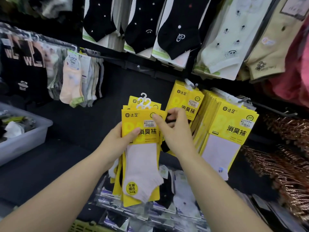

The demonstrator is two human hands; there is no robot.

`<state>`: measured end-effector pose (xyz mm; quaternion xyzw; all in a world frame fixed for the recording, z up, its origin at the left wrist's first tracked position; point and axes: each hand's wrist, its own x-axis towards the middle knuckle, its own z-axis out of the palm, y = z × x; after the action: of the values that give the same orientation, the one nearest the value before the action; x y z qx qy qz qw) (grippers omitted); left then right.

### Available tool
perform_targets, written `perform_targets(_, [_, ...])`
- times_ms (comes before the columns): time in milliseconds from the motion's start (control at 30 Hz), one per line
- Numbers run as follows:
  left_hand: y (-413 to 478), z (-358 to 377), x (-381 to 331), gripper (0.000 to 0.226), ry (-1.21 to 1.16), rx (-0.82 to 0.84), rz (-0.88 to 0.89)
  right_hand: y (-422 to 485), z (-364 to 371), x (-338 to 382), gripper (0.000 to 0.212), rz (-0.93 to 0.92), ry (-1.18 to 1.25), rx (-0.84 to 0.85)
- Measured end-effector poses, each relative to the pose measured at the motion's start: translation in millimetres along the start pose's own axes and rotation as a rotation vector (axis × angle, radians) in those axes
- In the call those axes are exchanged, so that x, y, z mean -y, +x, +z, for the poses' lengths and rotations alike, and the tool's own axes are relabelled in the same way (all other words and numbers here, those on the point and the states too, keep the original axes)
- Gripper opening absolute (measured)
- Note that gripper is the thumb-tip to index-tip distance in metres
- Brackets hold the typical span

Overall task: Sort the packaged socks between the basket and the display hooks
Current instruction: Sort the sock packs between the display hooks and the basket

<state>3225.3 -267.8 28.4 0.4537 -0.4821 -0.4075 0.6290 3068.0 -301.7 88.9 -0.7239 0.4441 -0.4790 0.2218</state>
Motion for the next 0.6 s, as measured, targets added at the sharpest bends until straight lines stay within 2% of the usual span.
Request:
perform_targets(100, [-3.3, 13.9, 0.5, 0.054, -0.047, 0.025, 0.015, -1.2, -2.9, -3.3, 0.052, 0.013, 0.015, -0.017])
perform_targets(233, [-3.0, 18.6, 5.0, 0.054, -0.114, 0.046, 0.012, 5.9, -16.7, -9.4, 0.035, 0.063, 0.136, 0.106])
perform_targets(333, [-2.7, 18.2, 7.9, 0.051, -0.166, 0.058, -0.015, 6.7, -24.7, -16.2, 0.028, 0.082, 0.191, 0.115])
perform_targets(467, [-1.0, 15.5, 10.9, 0.047, -0.144, 0.053, -0.031, 8.0, -36.1, -18.7, 0.027, 0.068, 0.276, 0.033])
perform_targets(600, [4.7, 4.2, 12.9, 0.018, 0.006, -0.090, 0.031, 16.9, -53.8, -9.7, 0.025, 0.037, 0.188, -0.174])
